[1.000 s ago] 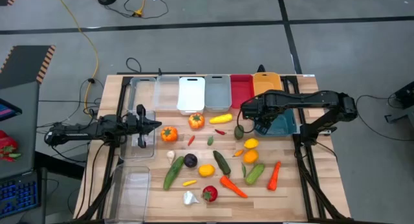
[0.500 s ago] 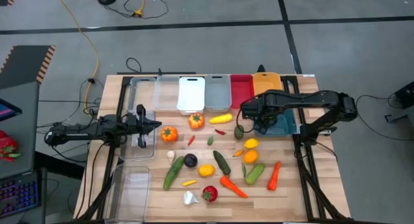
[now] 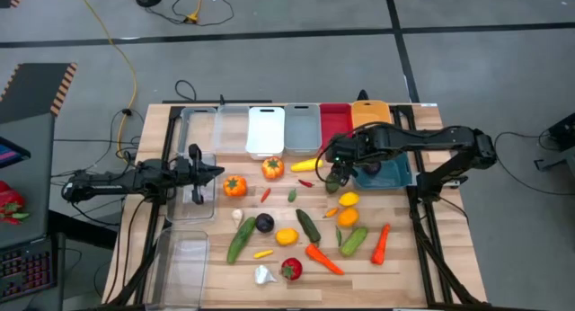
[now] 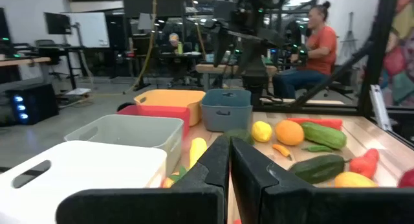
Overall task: Sort produce into baskets
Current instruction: Put the plum into the blue bin
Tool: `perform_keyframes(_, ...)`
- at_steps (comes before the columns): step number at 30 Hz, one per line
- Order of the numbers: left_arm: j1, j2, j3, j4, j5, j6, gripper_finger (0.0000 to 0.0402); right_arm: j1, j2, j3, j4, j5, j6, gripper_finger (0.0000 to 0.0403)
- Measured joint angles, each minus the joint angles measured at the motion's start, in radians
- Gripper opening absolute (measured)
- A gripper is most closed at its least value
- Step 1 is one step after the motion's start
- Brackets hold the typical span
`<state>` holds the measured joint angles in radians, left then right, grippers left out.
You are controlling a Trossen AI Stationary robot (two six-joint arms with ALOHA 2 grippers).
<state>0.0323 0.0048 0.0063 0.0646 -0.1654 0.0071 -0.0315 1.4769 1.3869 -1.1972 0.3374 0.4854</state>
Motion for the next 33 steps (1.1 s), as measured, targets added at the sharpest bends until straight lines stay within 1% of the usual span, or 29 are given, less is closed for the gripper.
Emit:
perform_keyframes(3, 0.0, 0.0, 0.0, 0.011, -0.035, -0.006, 0.002, -0.002, 0.0, 0.0, 0.008, 0.0, 0.0, 0.0337)
perform_keyframes(6, 0.0, 0.0, 0.006, 0.003, -0.064, -0.02, 0.0053, -0.002, 0.0, 0.0, 0.006, 0.0, 0.0, 0.0337)
perform_keyframes(9, 0.0, 0.002, 0.02, 0.013, -0.085, -0.017, 0.0099, -0.003, 0.0, 0.0, 0.007, 0.0, 0.0, 0.0337)
perform_keyframes(16, 0.0, 0.002, 0.029, 0.065, -0.102, -0.02, 0.0226, -0.003, 0.0, 0.0, 0.007, 0.0, 0.001, 0.0337)
perform_keyframes(20, 0.0, 0.002, 0.029, 0.063, -0.103, -0.037, 0.0281, -0.003, 0.0, 0.0, 0.007, 0.0, 0.002, 0.0337)
perform_keyframes(22, 0.0, 0.002, 0.029, 0.064, -0.103, -0.047, 0.0295, -0.003, 0.0, 0.0, 0.007, 0.0, 0.002, 0.0337)
perform_keyframes(24, 0.0, 0.002, 0.029, 0.066, -0.103, -0.047, 0.03, -0.003, 0.0, 0.0, 0.007, 0.0, 0.002, 0.0337)
perform_keyframes(27, 0.0, 0.002, 0.031, 0.078, -0.103, -0.047, 0.0301, -0.003, 0.0, 0.0, 0.007, 0.0, 0.003, 0.0337)
perform_keyframes(30, 0.0, 0.002, 0.032, 0.125, -0.107, -0.035, 0.0299, -0.003, 0.0, 0.0, 0.007, 0.0, 0.003, 0.0337)
perform_keyframes(33, 0.0, 0.002, 0.059, 0.128, -0.109, -0.032, 0.0298, -0.003, 0.0, 0.0, 0.007, 0.0, 0.003, 0.0337)
